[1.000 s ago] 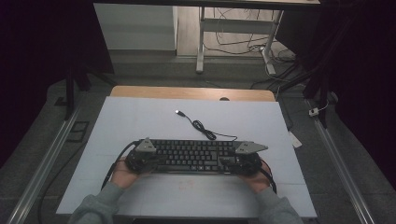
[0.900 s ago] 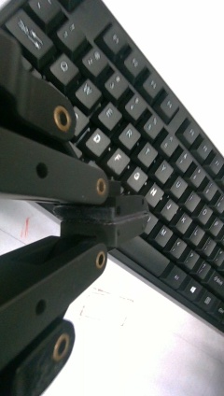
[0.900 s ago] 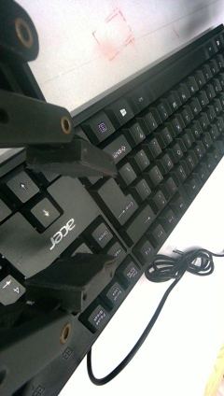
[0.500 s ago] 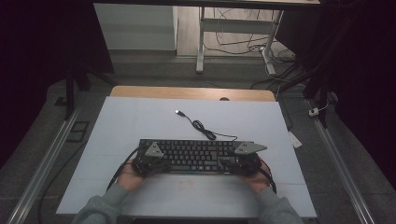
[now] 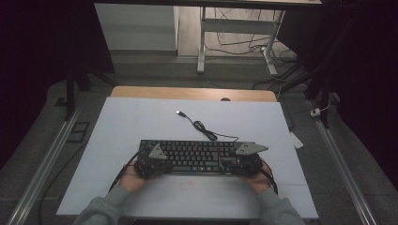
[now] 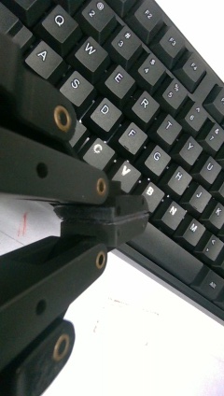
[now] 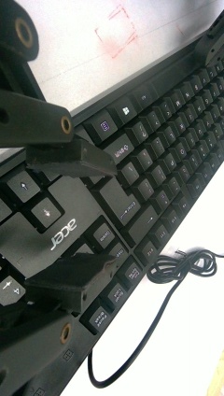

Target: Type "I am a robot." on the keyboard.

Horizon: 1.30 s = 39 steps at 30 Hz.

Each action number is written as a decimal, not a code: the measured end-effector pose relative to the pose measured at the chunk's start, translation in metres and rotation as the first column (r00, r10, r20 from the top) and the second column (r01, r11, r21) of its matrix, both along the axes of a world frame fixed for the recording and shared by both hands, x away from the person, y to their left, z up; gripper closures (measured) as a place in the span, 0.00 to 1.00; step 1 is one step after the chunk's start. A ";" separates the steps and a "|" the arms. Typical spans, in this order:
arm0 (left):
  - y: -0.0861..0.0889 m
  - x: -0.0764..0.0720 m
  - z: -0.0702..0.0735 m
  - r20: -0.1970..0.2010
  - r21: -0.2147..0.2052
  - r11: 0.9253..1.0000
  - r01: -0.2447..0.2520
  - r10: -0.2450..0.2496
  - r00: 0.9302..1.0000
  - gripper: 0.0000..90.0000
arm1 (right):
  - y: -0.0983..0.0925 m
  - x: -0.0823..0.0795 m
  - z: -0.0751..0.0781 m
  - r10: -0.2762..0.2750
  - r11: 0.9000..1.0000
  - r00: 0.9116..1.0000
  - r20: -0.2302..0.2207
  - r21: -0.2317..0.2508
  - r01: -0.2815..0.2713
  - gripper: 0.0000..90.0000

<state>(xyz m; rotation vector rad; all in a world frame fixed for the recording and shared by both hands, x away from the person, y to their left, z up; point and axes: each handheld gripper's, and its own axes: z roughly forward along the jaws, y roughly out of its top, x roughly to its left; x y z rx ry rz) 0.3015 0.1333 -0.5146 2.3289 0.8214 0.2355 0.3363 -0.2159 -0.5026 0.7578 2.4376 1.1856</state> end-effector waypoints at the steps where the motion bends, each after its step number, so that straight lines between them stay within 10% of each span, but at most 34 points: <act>1: 0.000 0.000 0.000 0.001 0.001 1.000 -0.002 0.002 1.000 0.99 | 0.000 0.000 0.000 0.000 1.000 1.000 0.000 0.000 0.000 0.56; 19: -0.001 0.000 -0.001 0.013 0.015 1.000 -0.010 0.010 1.000 0.99 | 0.000 0.000 0.000 0.002 1.000 1.000 0.005 -0.001 -0.002 0.56; 28: 0.019 0.001 0.015 0.040 -0.101 0.993 -0.065 0.069 0.997 0.97 | 0.000 0.000 0.000 0.000 1.000 1.000 0.003 0.000 0.000 0.56; 39: 0.035 0.001 0.026 0.064 -0.168 0.977 -0.135 0.147 0.987 0.63 | 0.000 0.000 0.000 -0.001 1.000 1.000 0.003 -0.005 0.001 0.56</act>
